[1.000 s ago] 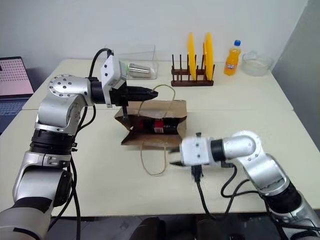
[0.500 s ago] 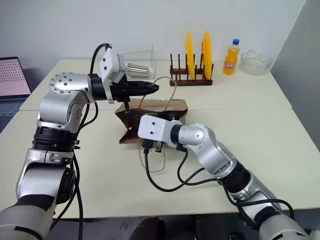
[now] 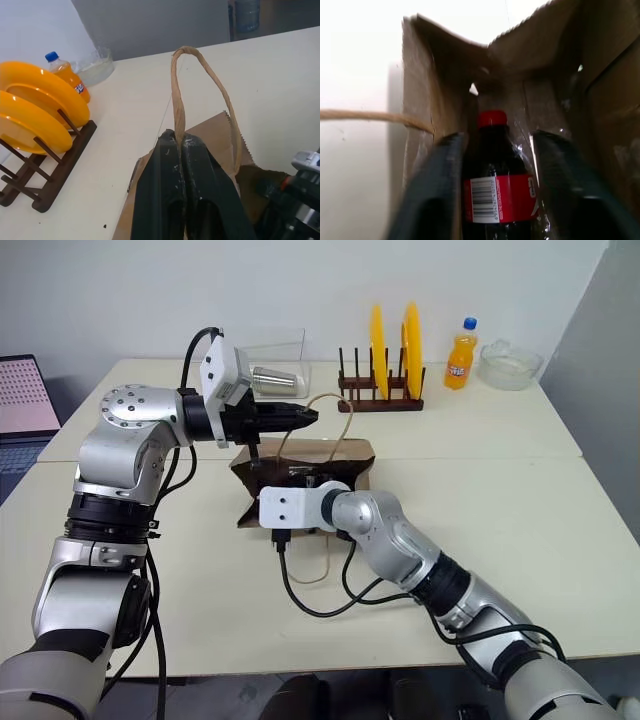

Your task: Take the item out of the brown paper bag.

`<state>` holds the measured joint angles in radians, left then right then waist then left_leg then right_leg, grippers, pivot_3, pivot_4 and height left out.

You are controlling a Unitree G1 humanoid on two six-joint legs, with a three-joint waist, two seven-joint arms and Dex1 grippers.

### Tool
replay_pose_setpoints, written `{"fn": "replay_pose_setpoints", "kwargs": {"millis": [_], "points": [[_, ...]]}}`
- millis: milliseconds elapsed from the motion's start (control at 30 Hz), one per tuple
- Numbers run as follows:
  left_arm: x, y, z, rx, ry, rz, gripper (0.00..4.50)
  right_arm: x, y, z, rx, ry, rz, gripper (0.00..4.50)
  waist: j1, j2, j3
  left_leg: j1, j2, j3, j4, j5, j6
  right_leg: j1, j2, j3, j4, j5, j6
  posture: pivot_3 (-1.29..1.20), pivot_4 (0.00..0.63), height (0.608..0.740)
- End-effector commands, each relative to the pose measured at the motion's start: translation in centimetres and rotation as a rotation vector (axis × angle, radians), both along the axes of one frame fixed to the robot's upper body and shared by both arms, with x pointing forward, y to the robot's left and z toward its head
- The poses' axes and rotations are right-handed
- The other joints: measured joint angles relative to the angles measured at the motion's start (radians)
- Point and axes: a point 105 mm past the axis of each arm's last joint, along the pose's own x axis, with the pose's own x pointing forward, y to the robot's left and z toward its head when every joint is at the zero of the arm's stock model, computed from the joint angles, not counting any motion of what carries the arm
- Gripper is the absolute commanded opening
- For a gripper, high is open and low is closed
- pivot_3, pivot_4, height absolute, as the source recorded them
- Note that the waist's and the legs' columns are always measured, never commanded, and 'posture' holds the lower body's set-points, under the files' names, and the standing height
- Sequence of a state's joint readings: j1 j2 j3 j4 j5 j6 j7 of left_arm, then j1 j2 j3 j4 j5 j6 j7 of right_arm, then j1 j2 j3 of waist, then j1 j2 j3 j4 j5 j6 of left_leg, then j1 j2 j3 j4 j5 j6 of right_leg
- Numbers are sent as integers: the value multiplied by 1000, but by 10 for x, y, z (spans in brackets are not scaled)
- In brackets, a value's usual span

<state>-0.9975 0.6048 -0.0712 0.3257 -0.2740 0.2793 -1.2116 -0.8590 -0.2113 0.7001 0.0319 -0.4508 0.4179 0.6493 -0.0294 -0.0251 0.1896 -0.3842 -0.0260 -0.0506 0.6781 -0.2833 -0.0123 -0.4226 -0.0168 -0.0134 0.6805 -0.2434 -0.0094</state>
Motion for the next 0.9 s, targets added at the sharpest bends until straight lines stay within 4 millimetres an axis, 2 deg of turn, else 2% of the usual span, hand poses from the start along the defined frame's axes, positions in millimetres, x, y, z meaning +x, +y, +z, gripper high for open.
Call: {"fn": "replay_pose_setpoints", "kwargs": {"millis": [33, 167, 467, 667, 900], "points": [[-7, 0, 22, -25, -69, -22, 0, 0, 9, 8, -44, -73, 36, 3958, -1, 0, 0, 0, 0, 0, 0, 0, 0, 0, 0, 0, 0, 0, 0, 0, 150, 740], [-9, -1, 24, -27, -73, -25, 0, 9, 6, -2, -97, -69, 12, 3958, -1, 0, 0, 0, 0, 0, 0, 0, 0, 0, 0, 0, 0, 0, 0, 0, 150, 740], [-11, -1, 27, -31, -83, -31, 0, 37, -13, -12, -205, -64, -75, 3958, -1, 0, 0, 0, 0, 0, 0, 0, 0, 0, 0, 0, 0, 0, 0, 0, 150, 740], [-12, -2, 28, -31, -87, -34, 0, 48, -22, -18, -255, -60, -105, 3958, -1, 0, 0, 0, 0, 0, 0, 0, 0, 0, 0, 0, 0, 0, 0, 0, 150, 740], [-13, -4, 27, -37, -86, -43, 0, 62, -32, -35, -337, -36, -141, 3958, -2, 0, 0, 1, 0, 0, 0, 0, 0, 0, 0, 0, 0, 0, 0, 0, 150, 740]]}}
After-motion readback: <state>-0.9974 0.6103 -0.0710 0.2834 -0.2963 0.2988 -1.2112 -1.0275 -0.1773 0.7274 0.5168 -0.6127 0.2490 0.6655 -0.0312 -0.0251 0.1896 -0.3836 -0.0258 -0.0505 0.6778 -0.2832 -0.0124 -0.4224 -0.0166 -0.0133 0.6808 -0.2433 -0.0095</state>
